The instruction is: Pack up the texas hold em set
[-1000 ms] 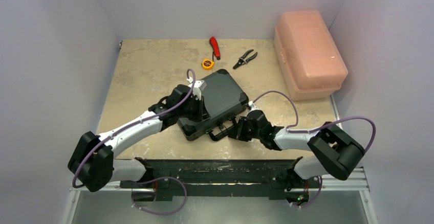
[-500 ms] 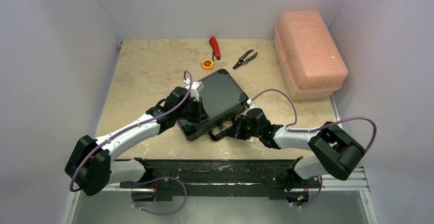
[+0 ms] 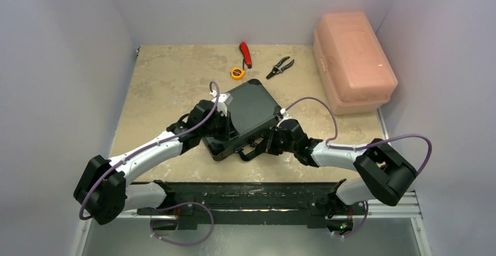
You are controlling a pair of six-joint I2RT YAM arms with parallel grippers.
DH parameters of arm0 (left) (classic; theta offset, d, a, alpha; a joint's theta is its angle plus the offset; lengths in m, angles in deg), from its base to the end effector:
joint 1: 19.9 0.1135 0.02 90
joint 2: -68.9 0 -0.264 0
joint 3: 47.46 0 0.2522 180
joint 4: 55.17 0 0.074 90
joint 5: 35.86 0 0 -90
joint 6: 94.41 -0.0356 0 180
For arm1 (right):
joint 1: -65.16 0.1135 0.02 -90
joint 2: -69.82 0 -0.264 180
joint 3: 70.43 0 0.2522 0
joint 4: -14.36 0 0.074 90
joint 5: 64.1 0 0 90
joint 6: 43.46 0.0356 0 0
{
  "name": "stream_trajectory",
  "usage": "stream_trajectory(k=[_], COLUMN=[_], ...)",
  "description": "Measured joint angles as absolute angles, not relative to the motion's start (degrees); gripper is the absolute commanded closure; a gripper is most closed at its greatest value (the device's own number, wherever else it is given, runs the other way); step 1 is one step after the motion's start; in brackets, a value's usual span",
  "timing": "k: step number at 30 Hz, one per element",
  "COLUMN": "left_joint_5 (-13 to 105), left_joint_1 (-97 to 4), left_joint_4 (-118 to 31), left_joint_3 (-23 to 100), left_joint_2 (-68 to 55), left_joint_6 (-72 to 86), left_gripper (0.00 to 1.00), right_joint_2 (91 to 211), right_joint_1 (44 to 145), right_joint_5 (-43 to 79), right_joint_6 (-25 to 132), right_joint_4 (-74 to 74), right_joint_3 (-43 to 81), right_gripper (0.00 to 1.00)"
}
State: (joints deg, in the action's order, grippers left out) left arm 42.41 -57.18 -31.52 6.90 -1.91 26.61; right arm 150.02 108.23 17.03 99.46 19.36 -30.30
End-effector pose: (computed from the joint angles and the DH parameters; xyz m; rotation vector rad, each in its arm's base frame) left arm 0.2012 -0.1623 0.2213 0.2456 2.3900 -0.8308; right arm 0.1843 0.1798 0.1486 0.1097 2.3997 1.0517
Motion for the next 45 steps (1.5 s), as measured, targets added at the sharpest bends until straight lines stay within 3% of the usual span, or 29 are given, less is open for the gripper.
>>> stream_trajectory(k=[17, 45], left_joint_5=[42.4, 42.4], left_joint_1=[-57.2, -57.2], left_joint_4=[-31.5, -31.5], left_joint_3=[6.9, 6.9], left_joint_2=[-1.9, -2.1], left_joint_6=[26.6, 26.6], left_gripper=[1.0, 1.0], right_joint_2=[154.6, 157.3], right_joint_1=[108.3, 108.3], right_joint_5=[15.6, 17.3], right_joint_6=[97.5, 98.3], right_joint_4=[14.4, 14.5], right_joint_3=[-21.3, -22.6], right_gripper=[0.94, 1.0])
